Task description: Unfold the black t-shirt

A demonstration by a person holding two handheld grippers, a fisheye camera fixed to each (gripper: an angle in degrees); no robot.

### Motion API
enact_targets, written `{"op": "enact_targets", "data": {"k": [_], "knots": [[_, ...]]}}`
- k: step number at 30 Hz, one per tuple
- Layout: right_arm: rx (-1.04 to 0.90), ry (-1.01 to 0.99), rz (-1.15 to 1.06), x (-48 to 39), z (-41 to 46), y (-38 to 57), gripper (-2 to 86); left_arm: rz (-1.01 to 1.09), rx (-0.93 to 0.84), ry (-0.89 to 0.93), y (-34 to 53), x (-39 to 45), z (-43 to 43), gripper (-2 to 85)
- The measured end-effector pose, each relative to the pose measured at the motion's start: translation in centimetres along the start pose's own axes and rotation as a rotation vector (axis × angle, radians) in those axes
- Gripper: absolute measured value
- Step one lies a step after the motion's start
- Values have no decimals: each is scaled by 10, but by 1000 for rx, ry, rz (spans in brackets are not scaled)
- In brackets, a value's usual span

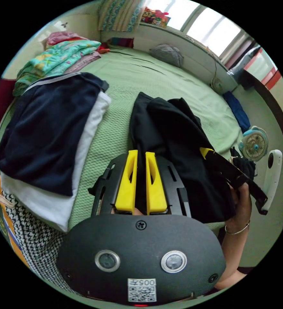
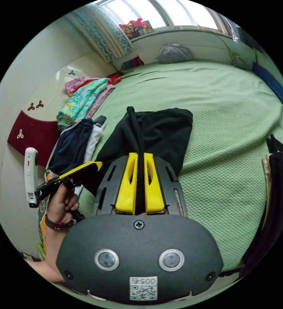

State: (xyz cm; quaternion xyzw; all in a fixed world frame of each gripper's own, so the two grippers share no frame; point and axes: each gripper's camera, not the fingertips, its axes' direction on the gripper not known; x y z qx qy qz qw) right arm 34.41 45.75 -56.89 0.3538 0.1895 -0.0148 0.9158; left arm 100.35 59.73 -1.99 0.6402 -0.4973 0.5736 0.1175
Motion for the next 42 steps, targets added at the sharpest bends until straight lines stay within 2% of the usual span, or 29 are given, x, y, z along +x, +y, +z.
{"op": "enact_targets", "data": {"k": [4,8,15,21,24,29,35,38,42], "knots": [[-11,48,-76,-22,5,6,-4,-40,25,-18,18,-13,-11,54],[-7,92,-62,-19,1,16,-9,-20,14,-37,36,-18,-13,56],[35,169,64,28,-30,45,-9,29,-9,-65,67,-22,-12,58],[110,324,177,74,-65,69,-10,34,-19,-95,86,-22,-12,58],[88,403,237,98,-74,84,-9,31,-40,-72,97,-21,-10,58],[-70,346,317,129,-56,101,8,45,-75,-149,114,-14,-3,58],[38,296,275,123,-74,118,43,-2,-63,-136,137,-19,-11,53],[27,307,202,109,-77,126,48,-12,-29,-152,152,-20,-19,28],[3,488,96,86,-67,134,45,20,-54,-178,166,-14,-16,-2]]}}
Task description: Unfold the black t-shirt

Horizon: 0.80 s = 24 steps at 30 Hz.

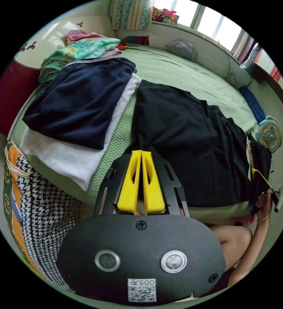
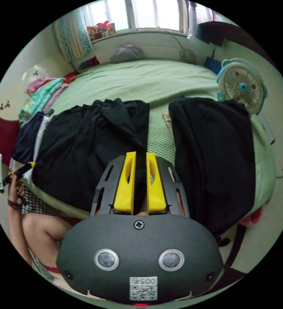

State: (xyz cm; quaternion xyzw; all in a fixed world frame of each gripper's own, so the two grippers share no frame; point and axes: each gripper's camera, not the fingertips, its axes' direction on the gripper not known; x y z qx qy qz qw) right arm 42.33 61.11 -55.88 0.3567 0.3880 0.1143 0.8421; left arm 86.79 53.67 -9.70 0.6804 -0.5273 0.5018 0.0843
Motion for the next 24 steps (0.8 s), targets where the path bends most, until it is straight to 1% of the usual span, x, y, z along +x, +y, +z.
{"op": "enact_targets", "data": {"k": [1,3,6,8,11,14,15,17,19,24], "knots": [[6,54,-39,-7,1,2,41,4,1,-9,1,1,0,-3],[10,67,-61,-14,1,4,39,5,11,-37,9,5,-1,-6],[15,-11,-64,-18,-2,9,43,9,36,-30,20,10,-6,-7],[30,-8,-29,-20,-5,14,49,21,11,-39,26,15,-3,-7],[31,-38,-41,-27,-7,22,52,55,19,-46,32,23,-2,-7],[-114,2,-67,-35,12,26,49,73,5,-55,37,28,2,-7],[-167,42,-74,-35,21,27,44,76,-12,-46,38,29,4,-7],[-149,33,-41,-32,23,29,36,71,-15,-76,41,29,4,-7],[-136,-30,54,-22,23,31,30,47,-19,-112,44,27,5,-7],[-130,-105,198,-11,20,35,31,-58,-16,-119,53,5,2,-7]]}}
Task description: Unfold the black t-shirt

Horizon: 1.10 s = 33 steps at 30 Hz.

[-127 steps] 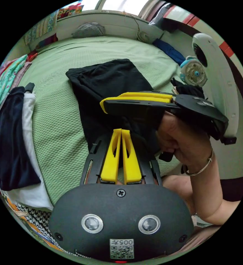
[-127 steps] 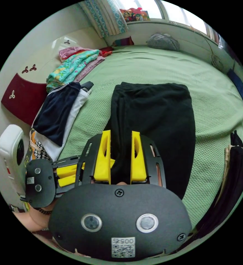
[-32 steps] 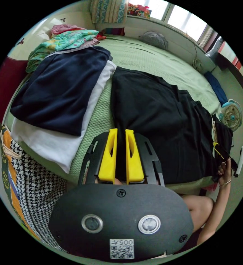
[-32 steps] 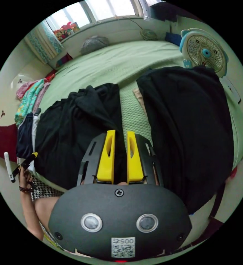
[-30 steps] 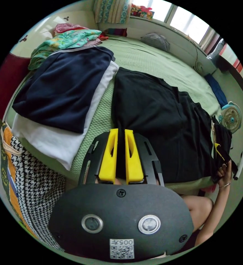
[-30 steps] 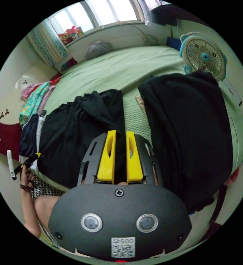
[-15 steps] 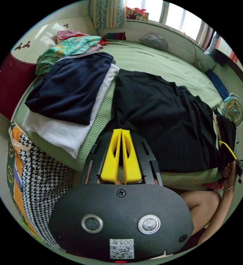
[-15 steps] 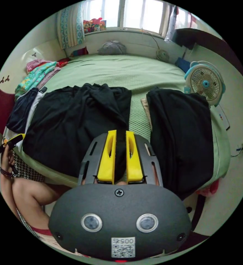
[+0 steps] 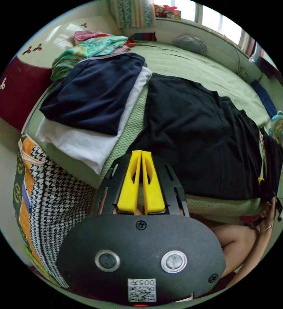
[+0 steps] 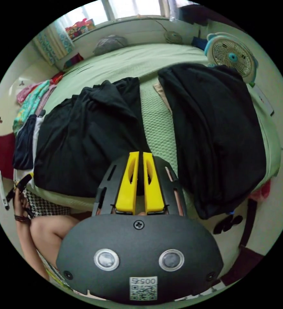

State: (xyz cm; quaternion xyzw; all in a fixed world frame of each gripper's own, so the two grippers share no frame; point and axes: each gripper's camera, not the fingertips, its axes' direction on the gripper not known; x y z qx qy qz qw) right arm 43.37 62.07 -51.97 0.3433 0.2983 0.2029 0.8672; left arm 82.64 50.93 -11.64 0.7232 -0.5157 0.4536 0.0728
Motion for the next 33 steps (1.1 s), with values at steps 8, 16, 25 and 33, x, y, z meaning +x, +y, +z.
{"op": "enact_targets", "data": {"k": [8,16,25,33], "knots": [[78,166,-126,-34,-4,2,81,42,56,21,7,-4,-6,-7],[87,65,-254,-77,9,-3,77,156,133,163,3,21,-10,-7],[-13,189,-194,-83,39,-14,85,217,34,127,-31,63,8,-7],[225,128,-303,-110,16,-2,92,261,49,272,-37,93,-12,-7]]}}
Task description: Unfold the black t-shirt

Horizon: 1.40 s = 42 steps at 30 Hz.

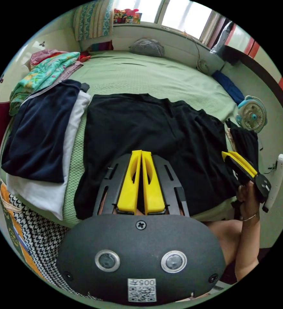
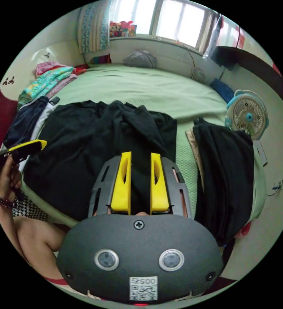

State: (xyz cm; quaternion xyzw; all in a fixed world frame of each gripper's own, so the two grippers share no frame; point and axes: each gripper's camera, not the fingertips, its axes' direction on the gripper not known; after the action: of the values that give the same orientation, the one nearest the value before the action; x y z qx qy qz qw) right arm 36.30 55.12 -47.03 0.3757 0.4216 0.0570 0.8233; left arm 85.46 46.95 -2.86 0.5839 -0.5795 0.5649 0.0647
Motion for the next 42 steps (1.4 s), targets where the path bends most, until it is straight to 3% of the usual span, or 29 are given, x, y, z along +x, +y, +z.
{"op": "enact_targets", "data": {"k": [14,17,20,23,34,42], "knots": [[-99,-60,123,-15,61,-66,112,15,-40,0,3,-6,-3,-7],[-163,55,146,-11,79,-62,71,17,-51,-21,4,-10,-2,-7],[-141,10,214,5,72,-51,4,24,-56,-32,4,-14,-2,-7],[-81,-132,209,21,53,-29,-8,20,-57,-39,6,-17,-2,-7],[-129,-103,-12,37,-23,130,-11,85,-131,-100,35,-10,1,-7],[-135,-123,84,54,-45,217,-11,79,-87,-76,66,-19,-26,-6]]}}
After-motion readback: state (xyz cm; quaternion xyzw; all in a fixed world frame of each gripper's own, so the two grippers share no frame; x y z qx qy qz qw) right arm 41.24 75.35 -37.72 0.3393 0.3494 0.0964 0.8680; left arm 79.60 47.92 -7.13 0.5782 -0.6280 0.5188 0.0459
